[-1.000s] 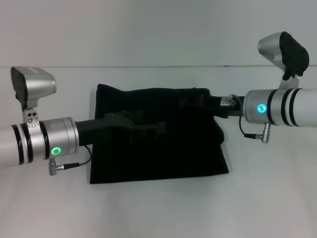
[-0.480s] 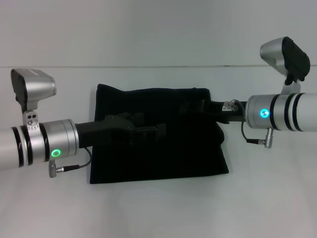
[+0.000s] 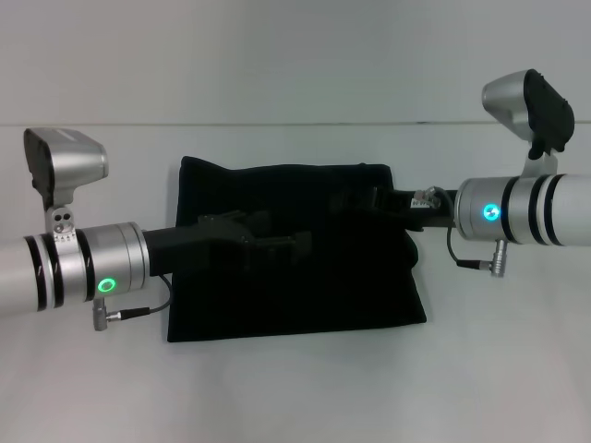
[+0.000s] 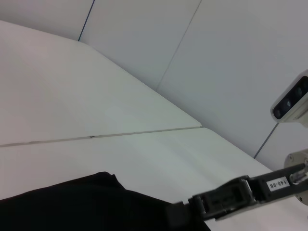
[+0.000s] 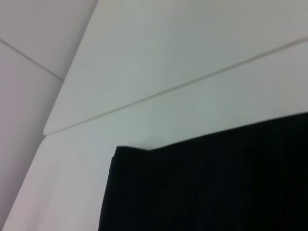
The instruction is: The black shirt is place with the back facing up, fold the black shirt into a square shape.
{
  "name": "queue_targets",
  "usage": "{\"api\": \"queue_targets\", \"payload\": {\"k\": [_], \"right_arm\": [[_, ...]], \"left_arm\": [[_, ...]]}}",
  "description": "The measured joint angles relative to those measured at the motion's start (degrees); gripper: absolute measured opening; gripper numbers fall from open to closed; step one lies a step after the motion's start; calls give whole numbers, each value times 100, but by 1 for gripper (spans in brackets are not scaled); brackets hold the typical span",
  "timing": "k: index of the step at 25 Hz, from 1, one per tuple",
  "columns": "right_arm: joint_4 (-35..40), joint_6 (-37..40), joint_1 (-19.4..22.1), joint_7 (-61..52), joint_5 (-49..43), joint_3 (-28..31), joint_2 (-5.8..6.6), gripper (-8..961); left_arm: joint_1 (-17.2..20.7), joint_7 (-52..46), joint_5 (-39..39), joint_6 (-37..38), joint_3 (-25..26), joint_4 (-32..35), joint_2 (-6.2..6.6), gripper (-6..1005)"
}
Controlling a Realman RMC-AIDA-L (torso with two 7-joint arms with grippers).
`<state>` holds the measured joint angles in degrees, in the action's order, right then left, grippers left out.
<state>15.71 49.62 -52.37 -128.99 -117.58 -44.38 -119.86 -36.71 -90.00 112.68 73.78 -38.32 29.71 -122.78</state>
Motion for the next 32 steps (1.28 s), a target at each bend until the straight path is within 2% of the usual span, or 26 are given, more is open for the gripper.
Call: {"api": "queue_targets", "payload": {"k": [10,17,26,32], "right_arm": [[-213,-349,-62,821,962,-43,-38,582],[-252,-401,-27,947,1101,-31,-30,582],[-215,-430,58,875,1060,-66,97,582],[-196,-388,112,582,1052,-423,138,583]], "left_arm": [[-11,0,-22,-20,0,9,8,949],[-11,0,-5,-23,16,18,18,949],[18,0,-12,9,15,18,6,949],[41,0,-8,30,18,17,-6,949]]}}
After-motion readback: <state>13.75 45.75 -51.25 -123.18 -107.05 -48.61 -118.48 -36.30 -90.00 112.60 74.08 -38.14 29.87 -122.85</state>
